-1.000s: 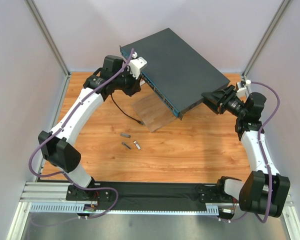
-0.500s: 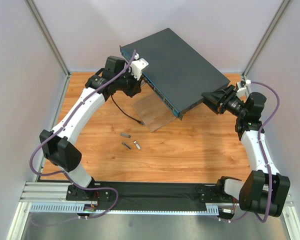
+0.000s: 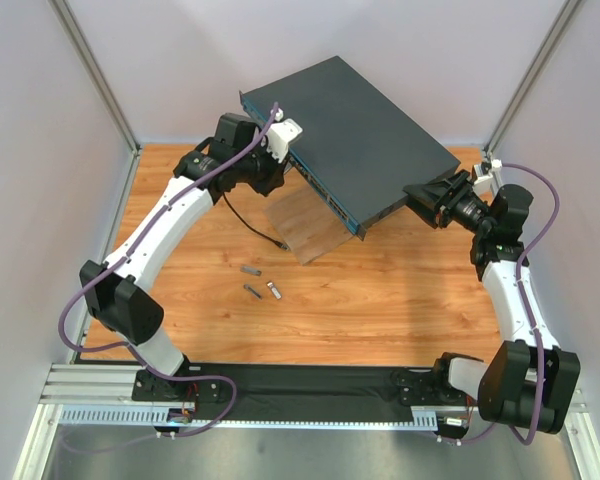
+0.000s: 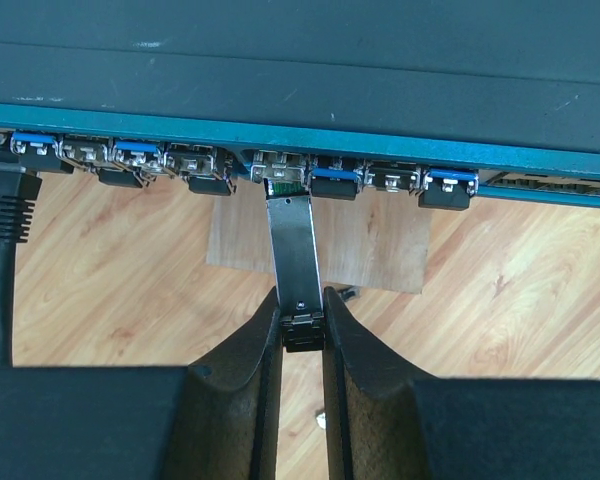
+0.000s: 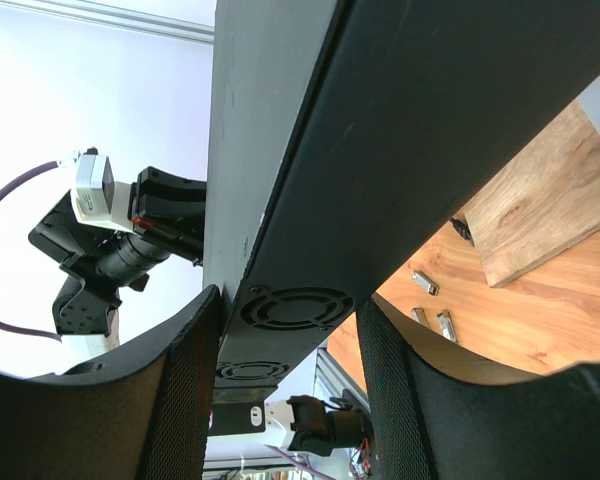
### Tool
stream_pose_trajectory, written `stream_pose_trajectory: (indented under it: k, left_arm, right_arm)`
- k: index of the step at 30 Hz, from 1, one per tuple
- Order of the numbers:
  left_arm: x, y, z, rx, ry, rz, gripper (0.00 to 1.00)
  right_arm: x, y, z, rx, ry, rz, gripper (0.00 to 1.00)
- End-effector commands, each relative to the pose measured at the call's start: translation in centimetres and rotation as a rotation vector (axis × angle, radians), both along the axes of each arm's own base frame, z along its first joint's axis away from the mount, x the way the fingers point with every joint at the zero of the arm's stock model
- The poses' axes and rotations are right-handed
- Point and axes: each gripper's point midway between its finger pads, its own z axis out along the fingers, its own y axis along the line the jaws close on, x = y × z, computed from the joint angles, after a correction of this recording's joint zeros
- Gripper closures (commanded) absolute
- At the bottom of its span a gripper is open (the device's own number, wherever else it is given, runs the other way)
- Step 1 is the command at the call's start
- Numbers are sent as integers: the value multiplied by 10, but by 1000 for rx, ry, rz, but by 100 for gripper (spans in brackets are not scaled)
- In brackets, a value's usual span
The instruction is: Insert the plug into the switch port
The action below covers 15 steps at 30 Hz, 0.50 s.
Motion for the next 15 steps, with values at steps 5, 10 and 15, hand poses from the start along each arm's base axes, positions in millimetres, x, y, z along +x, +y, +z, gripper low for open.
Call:
stream_pose_trajectory:
  k: [5,10,15]
  left_arm:
    - [-21,-34,47,-75,-130,-180,100]
    - [-18,-35,42,-43,-139,-204,100]
    - [-14,-34,39,-29,-144,-226,100]
  right_arm:
    - [12,-3,-3,-57,-35,-23,100]
    - [12,-2,-6,-69,-26,0,100]
    - [14,-5,-11,-70,-5,11,100]
